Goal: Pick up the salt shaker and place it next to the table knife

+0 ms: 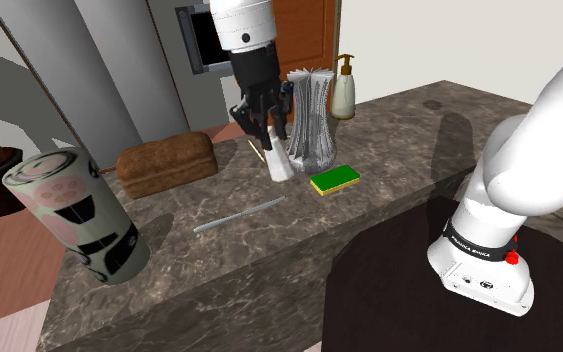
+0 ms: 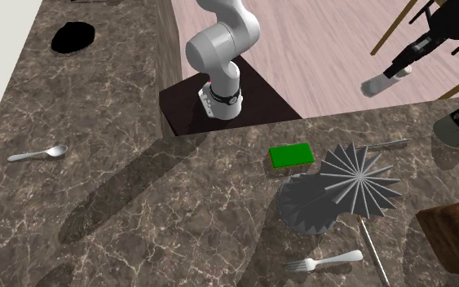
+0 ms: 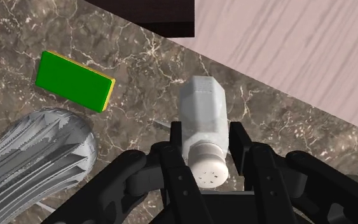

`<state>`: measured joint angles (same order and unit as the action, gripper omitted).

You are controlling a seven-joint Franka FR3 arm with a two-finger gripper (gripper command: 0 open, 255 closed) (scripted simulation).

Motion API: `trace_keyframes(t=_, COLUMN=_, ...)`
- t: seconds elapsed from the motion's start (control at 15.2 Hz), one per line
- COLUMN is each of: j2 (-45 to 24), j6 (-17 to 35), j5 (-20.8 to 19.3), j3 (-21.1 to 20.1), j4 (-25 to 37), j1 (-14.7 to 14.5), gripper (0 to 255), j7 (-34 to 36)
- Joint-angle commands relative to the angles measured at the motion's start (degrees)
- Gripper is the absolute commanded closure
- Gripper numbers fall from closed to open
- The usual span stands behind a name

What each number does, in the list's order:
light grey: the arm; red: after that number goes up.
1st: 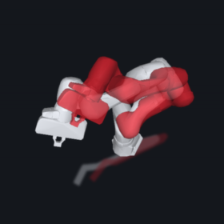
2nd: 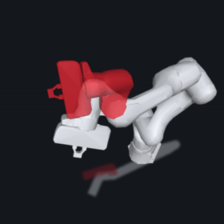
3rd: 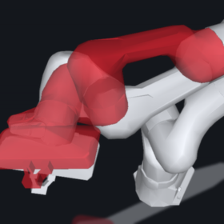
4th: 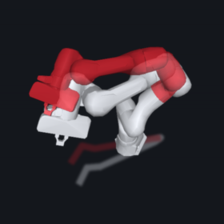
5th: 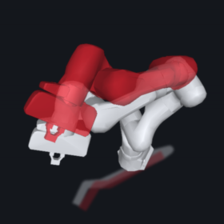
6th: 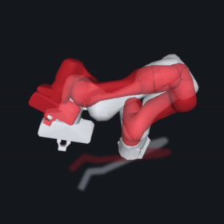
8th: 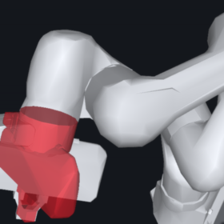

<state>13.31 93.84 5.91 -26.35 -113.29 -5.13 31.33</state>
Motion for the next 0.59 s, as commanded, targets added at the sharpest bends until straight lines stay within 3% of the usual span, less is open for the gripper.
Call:
trace_keyframes(t=0.0, j2=-3.14, j6=0.03, j5=-0.70, j3=-1.82, j4=3.02, j1=-0.57, gripper=255, j7=2.89)
trace_keyframes(t=0.13, j2=-7.68, j6=-0.26, j5=-2.14, j3=-4.23, j4=7.51, j1=-1.60, gripper=255, j7=6.93)
trace_keyframes(t=0.53, j2=-7.81, j6=4.34, j5=-2.14, j3=-4.31, j4=3.02, j1=-1.77, gripper=255, j7=6.89)
